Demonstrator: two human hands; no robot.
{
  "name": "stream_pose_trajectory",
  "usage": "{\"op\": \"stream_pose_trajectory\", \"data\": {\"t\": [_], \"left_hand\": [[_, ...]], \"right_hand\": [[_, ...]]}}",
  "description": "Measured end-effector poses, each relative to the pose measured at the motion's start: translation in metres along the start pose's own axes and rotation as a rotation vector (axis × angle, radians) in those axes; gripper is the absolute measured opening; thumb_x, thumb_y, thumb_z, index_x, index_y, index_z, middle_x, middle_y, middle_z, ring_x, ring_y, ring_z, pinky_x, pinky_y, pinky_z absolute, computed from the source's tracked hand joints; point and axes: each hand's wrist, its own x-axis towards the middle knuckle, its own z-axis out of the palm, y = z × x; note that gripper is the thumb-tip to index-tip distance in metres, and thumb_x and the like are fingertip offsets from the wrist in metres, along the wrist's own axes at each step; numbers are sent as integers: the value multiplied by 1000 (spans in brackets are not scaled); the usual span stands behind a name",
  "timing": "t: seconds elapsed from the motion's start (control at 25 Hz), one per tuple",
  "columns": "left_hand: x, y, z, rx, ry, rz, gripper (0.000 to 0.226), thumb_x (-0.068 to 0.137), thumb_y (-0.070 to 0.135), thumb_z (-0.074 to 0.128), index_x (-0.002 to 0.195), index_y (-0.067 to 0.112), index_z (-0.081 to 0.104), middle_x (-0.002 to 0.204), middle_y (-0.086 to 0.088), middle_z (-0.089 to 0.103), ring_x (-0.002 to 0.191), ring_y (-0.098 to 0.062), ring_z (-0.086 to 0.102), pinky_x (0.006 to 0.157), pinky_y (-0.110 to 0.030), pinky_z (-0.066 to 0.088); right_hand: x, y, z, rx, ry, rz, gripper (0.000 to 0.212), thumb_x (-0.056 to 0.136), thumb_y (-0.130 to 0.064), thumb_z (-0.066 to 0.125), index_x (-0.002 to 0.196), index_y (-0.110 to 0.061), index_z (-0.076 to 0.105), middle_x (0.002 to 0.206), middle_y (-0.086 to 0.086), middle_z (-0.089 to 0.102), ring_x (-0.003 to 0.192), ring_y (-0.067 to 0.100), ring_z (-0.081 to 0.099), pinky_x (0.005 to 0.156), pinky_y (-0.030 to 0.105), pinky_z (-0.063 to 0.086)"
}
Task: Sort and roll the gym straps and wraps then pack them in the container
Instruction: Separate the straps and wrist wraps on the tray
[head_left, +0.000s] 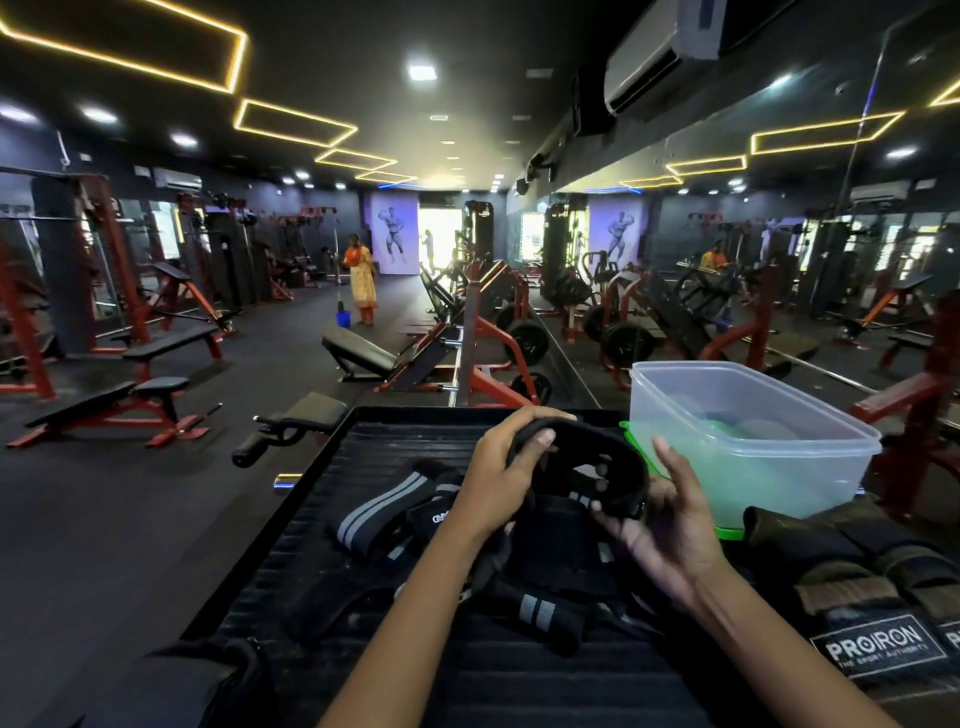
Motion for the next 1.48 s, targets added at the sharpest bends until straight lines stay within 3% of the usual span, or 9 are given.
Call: {"op": "stream_pose_trajectory", "data": {"t": [0.16, 0.24, 0.36, 0.44, 0.56, 0.76, 0.96, 1.12, 1.48], "left_hand": [[-7, -6, 3, 48, -92, 23, 19, 96, 12, 51, 106, 12, 67, 106, 1, 69, 105, -19, 63, 95, -44, 49], [-9, -7, 3, 73, -100, -1, 17, 94, 18, 54, 102, 11, 67, 99, 1, 69, 98, -17, 65, 92, -42, 50], [-10, -10, 5, 43, -74, -47, 23, 92, 31, 56, 95, 11, 66, 90, -2, 66, 89, -25, 66, 85, -50, 53], [-10, -11, 8, 37, -27, -82, 27, 91, 39, 56, 94, 14, 66, 88, -3, 67, 88, -28, 66, 84, -54, 52], [-10, -5, 12, 34, 67, -185, 24, 93, 34, 60, 103, 15, 69, 94, 2, 73, 84, -14, 70, 80, -32, 56], [-12, 0, 8, 181, 145, -210, 20, 92, 33, 62, 104, 21, 72, 89, 13, 72, 87, 1, 65, 76, -14, 50], [-10, -2, 6, 311, 71, -179, 20, 88, 40, 63, 97, 23, 73, 82, 8, 72, 79, -11, 67, 75, -35, 56], [-12, -5, 6, 443, 42, -170, 34, 79, 56, 54, 86, 27, 69, 73, 3, 69, 70, -17, 65, 68, -41, 55], [-17, 10, 16, 639, 106, -252, 27, 80, 15, 57, 59, 25, 43, 50, 7, 46, 48, -10, 44, 48, -25, 31]], "right_hand": [[1, 9, 0, 9, 38, 102, 19, 82, -22, 63, 81, -14, 79, 88, 13, 74, 71, 19, 71, 60, 25, 56], [3, 14, -2, -40, 85, 87, 41, 89, -9, 49, 56, -14, 72, 68, 3, 68, 59, 11, 66, 56, 20, 54], [6, 16, -5, -94, 180, 23, 12, 85, 0, 54, 91, -7, 63, 85, 12, 59, 58, 12, 62, 50, 23, 55], [9, 12, -10, -155, 218, -49, 46, 85, 0, 59, 128, -15, 46, 100, 13, 61, 62, 15, 67, 50, 28, 56], [7, 2, -9, -342, 106, -171, 76, 55, -24, 86, 123, -25, 54, 97, 8, 71, 75, 25, 68, 57, 34, 57], [-2, -7, 4, -351, -45, -133, 59, 47, -34, 84, 104, -25, 70, 100, 3, 72, 85, 19, 69, 62, 33, 55], [2, -9, -4, -294, -32, 16, 77, 36, -46, 86, 106, -16, 73, 104, 21, 59, 94, 38, 46, 71, 38, 36], [-3, -13, -1, -360, -88, 53, 96, 41, -44, 89, 126, -13, 59, 121, 15, 66, 109, 33, 64, 88, 42, 50], [-5, -24, -4, -487, -265, 89, 89, 44, -20, 81, 128, -11, 52, 117, 13, 64, 105, 24, 61, 86, 31, 51]]}}
